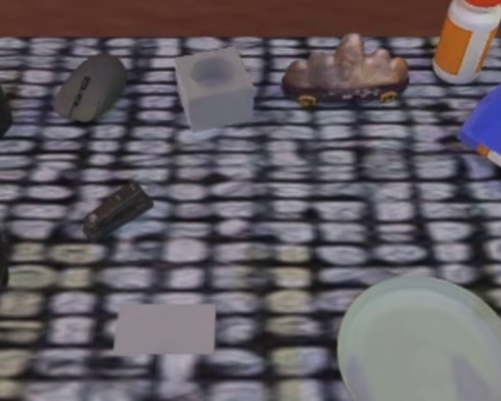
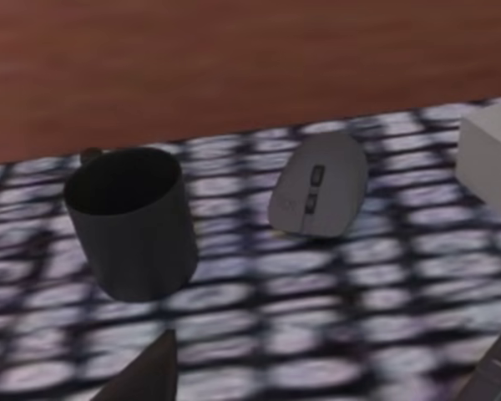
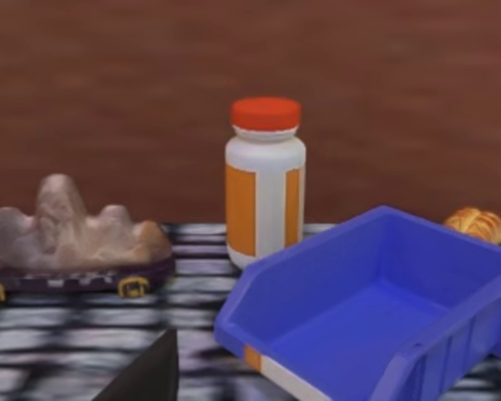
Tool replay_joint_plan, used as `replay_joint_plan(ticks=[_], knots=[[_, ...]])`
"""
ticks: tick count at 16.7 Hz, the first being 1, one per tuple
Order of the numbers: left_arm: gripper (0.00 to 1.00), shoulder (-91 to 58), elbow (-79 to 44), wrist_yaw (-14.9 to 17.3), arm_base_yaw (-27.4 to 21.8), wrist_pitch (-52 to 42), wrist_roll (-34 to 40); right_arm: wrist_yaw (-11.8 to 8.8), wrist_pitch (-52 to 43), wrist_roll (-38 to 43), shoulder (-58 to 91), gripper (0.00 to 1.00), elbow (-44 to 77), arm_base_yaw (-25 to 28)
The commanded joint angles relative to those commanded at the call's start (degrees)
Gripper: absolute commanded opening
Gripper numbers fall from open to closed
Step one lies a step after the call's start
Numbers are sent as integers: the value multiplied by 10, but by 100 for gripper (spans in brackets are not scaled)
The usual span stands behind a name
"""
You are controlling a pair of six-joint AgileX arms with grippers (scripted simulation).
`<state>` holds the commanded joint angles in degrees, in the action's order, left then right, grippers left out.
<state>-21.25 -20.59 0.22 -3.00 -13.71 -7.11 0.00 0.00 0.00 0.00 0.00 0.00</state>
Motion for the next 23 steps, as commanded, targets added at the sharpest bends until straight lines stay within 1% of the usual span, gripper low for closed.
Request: replay_joint_plan(ticks=[3,10,13,16,19,23], knots=[[100,-167,-141,-1,-18,-98,-49,0,0,0,0,100,0,0],[100,-616,-483,-2,-65,-349,-171,0,0,0,0,100,0,0],[100,-773,-612,-2,-83,-441,-217,0,0,0,0,100,0,0],[100,-892,-722,-2,-98,-514,-254,0,0,0,0,100,0,0],[100,-975,-803,-2,-108,-562,-281,0,0,0,0,100,0,0],[100,-1015,-842,-2,-113,-582,-293,0,0,0,0,100,0,0]])
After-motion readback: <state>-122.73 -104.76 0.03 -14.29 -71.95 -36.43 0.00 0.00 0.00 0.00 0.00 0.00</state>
